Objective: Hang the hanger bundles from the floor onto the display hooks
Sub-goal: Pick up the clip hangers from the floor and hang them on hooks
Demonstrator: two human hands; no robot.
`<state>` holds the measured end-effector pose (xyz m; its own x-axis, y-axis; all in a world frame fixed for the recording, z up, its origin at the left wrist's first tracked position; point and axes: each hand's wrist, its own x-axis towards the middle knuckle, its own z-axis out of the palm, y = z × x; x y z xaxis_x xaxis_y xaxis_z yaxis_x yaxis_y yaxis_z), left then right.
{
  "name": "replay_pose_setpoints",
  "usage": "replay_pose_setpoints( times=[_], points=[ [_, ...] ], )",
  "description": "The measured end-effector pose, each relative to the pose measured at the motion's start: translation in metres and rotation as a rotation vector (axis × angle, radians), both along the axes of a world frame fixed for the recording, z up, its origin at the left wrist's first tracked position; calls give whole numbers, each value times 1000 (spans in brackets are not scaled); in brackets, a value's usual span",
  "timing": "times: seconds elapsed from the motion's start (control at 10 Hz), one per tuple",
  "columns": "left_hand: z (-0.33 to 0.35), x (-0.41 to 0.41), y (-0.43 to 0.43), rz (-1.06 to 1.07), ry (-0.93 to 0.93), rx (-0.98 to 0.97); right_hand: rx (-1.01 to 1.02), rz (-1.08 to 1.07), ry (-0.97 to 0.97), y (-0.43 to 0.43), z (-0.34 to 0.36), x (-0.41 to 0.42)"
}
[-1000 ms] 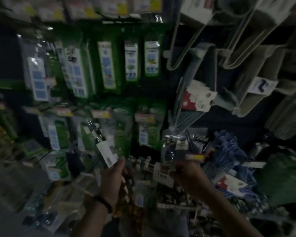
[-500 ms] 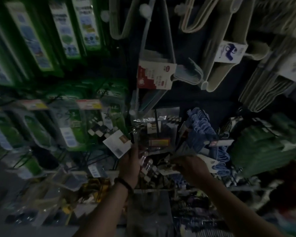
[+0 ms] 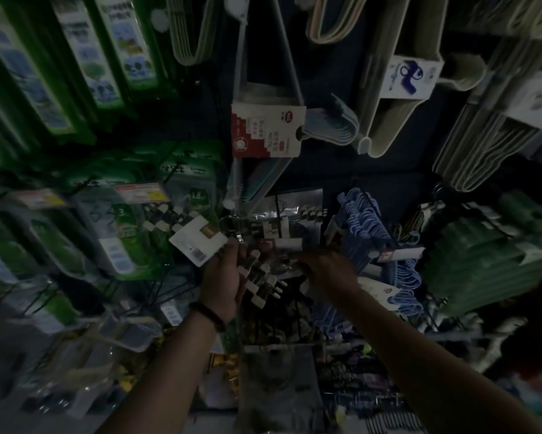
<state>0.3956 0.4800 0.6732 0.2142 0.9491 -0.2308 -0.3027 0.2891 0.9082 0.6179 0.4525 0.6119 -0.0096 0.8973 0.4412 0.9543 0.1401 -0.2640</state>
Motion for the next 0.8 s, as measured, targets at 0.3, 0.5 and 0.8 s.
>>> replay_pose_setpoints(
  times=[0.3,0.5,0.8],
  points=[
    [-2,-2,4,-35,38,69,27,-8,0,24,-3,16],
    [-12,-9,11,-8,144,153,-143,-6,-31,58,7,26],
    [-23,-16,-2,12,313,277,-343,-129,86,120,34,27]
  ],
)
